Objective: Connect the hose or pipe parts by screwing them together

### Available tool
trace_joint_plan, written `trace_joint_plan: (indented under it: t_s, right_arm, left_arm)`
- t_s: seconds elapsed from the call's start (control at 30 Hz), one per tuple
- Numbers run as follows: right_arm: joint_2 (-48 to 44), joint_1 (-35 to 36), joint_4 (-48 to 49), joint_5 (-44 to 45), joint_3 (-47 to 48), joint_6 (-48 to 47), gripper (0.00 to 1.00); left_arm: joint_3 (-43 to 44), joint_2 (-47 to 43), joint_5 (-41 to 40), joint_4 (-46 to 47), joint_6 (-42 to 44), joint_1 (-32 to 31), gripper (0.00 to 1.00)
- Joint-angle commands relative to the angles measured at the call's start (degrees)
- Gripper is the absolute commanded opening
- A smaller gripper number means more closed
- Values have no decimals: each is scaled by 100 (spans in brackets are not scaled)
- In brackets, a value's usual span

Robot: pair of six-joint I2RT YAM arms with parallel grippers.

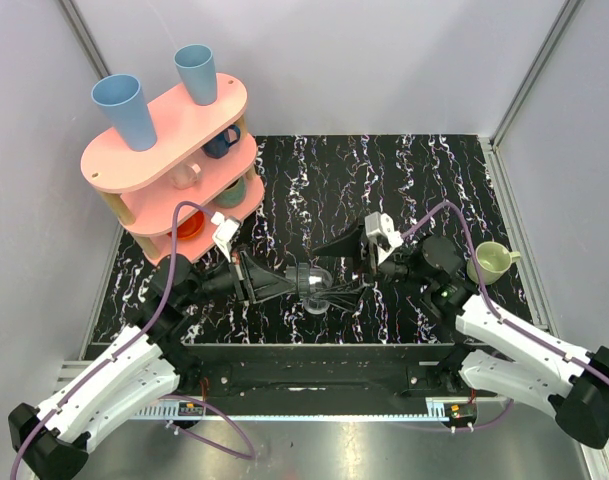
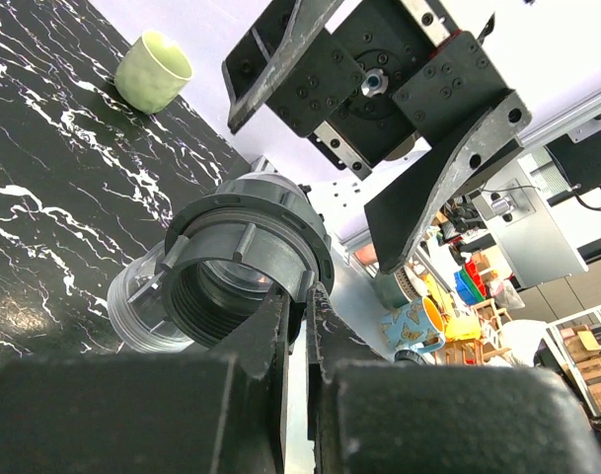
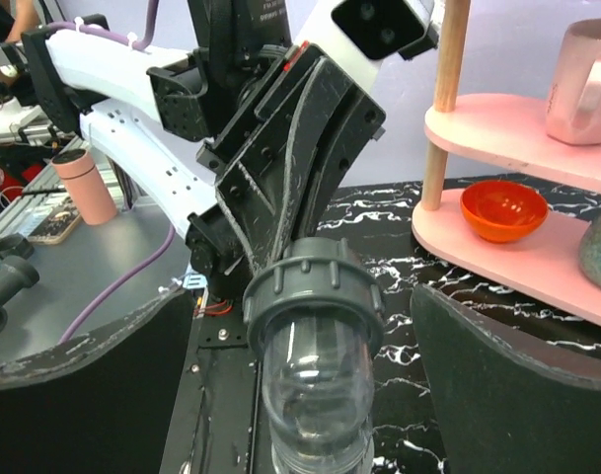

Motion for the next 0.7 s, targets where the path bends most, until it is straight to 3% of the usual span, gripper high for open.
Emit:
trace_joint_plan:
  t_s: [0.0, 0.5, 0.67]
  right_arm:
    - [204, -35, -561, -206, 520, -401, 100]
    - [837, -26, -851, -364, 890, -156, 99]
    - [952, -17, -606, -399, 890, 11, 89]
  left_arm:
    - [315, -29, -121, 262, 97, -12, 0]
    - [342, -29, -103, 271, 140, -12, 0]
    - [307, -29, -121, 324, 210, -12, 0]
